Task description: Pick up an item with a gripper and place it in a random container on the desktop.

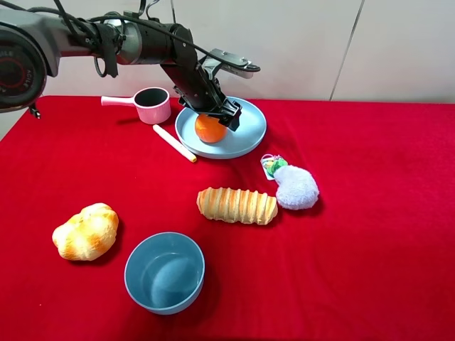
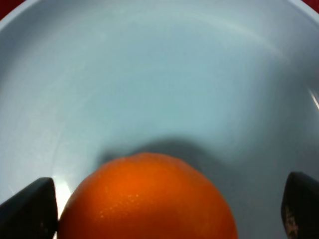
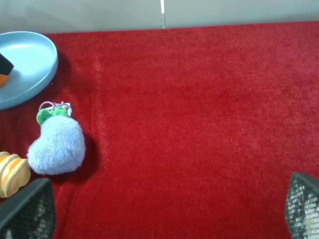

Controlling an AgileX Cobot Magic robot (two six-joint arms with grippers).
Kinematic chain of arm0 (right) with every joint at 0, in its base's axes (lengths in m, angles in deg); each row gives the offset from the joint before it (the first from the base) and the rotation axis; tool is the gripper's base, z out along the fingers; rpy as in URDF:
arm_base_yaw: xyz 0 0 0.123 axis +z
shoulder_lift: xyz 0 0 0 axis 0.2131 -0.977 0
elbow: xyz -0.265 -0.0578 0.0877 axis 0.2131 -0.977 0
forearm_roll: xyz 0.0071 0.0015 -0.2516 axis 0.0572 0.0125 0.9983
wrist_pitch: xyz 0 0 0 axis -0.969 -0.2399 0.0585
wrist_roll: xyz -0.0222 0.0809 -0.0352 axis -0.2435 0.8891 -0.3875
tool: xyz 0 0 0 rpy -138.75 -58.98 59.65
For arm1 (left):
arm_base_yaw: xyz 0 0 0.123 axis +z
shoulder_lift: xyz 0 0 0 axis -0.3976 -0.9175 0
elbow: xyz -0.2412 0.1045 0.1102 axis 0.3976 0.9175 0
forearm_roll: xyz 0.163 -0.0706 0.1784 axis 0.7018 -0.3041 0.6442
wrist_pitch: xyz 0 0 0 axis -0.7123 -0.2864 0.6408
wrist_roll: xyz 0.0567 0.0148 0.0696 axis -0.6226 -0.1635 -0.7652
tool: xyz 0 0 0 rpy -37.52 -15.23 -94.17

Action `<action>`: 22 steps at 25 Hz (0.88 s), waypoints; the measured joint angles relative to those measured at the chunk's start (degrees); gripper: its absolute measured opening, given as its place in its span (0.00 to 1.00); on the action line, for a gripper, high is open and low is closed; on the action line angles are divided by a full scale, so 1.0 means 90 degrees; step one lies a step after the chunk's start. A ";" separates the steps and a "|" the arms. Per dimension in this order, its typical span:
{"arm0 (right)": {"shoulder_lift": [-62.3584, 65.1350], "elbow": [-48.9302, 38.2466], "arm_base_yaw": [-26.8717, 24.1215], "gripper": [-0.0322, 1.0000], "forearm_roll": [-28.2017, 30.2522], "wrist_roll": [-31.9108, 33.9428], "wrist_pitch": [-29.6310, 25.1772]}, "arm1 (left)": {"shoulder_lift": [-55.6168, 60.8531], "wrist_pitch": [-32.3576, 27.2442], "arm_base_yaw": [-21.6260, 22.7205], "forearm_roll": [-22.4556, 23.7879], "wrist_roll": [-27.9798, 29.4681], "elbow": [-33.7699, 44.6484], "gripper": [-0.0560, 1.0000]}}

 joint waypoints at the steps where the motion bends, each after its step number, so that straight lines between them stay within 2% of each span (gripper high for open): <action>1: 0.0000 0.0000 0.0000 0.70 0.0000 0.0000 0.0000 | 0.0000 -0.0041 0.0000 0.0000 0.0000 0.0000 0.89; 8: 0.0000 0.0000 0.0000 0.70 0.0000 0.0000 0.0000 | 0.0124 -0.0485 0.0000 0.0000 0.0000 0.0000 0.89; 22: 0.0000 0.0000 0.0000 0.70 0.0000 0.0000 0.0000 | 0.1211 -0.1989 0.0000 0.0019 0.0005 -0.0048 0.87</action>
